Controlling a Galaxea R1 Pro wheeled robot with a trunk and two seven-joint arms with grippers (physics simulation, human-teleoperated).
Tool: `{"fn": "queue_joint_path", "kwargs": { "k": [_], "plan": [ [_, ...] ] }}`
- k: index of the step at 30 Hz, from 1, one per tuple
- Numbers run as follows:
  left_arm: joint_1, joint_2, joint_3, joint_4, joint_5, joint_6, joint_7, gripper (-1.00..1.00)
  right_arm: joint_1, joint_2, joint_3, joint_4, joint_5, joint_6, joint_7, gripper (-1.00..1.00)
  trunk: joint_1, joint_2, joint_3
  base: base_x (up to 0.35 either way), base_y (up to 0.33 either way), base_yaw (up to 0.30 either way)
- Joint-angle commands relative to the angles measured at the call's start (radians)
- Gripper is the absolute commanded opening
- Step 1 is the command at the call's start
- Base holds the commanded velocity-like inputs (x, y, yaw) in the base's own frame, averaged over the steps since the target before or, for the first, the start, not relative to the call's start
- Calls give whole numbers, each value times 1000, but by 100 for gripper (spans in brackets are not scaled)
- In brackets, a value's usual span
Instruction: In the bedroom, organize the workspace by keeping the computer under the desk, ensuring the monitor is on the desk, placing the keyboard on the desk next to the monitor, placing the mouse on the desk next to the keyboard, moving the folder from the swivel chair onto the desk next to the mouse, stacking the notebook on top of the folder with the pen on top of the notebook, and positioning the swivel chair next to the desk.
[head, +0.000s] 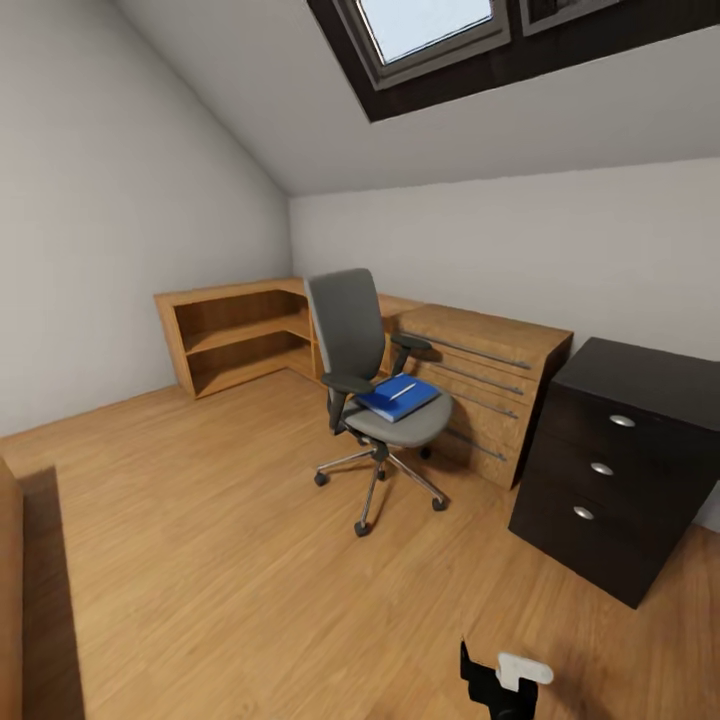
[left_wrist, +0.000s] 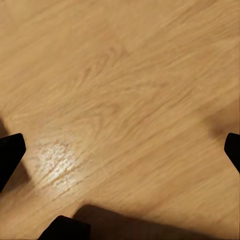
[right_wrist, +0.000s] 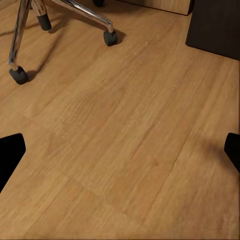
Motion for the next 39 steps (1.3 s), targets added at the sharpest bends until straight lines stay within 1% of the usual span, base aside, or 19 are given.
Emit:
{"fn": "queue_joint_path", "kwargs": {
  "k": [1, 2, 3, 11, 12, 14, 17, 19, 23, 32, 36, 37, 39],
  "plan": [
    [0, 1, -4, 5, 5, -10, 7, 100, 1, 0, -2, 2, -1, -5, 0, 100, -4, 7, 2, 0, 0, 0],
    [0, 1, -4, 11, 5, -22, 7, 100, 3, -1, -2, 2, -1, -5, 0, 100, -8, 14, 6, 0, 0, 0],
    [0, 2, -3, 31, 6, -54, 7, 100, 8, -4, -2, 2, 0, -7, 0, 100, -12, 21, 9, 0, 0, 0],
    [0, 4, -2, 85, 6, -79, 5, 100, 11, -4, -2, 2, 2, -7, 0, 100, -42, 77, 34, 0, 0, 0],
    [-6, 8, -1, 156, 9, -82, -12, 100, 11, -4, -3, 2, -1, -5, -1, 100, -46, 84, 37, 0, 0, 0],
    [-15, 8, -1, 173, 10, -83, -26, 100, 11, -4, -3, 2, -1, -5, -1, 100, -54, 98, 43, 0, 0, 0],
    [-32, 8, 0, 196, 12, -82, -78, 100, 11, -4, -3, 2, -2, -6, -2, 100, -65, 119, 53, 0, 0, -9],
    [-41, 9, 1, 220, 13, -81, -139, 100, 11, -5, -3, 2, -3, -7, -2, 100, -73, 133, 59, 0, 0, -119],
    [-45, 13, 2, 237, 13, -82, -181, 100, 11, -5, -3, 2, -4, -8, -2, 100, -88, 161, 71, 0, 0, -189],
    [-47, 15, 2, 245, 10, -94, -200, 100, 11, -4, -3, 2, -4, -4, -2, 100, -123, 224, 100, 0, 0, -58],
    [-48, 14, 2, 245, 10, -136, -197, 100, 11, -4, -3, 2, -3, -4, -2, 100, -138, 252, 112, 0, 0, -5],
    [-48, 13, 2, 245, 10, -174, -194, 100, 11, -4, -3, 2, -3, -5, -2, 100, -142, 259, 115, 0, 0, 0],
    [-48, 12, 2, 245, 10, -179, -194, 100, 11, -4, -3, 2, -3, -5, -2, 100, -150, 273, 121, 0, 0, 0]
  ]
}}
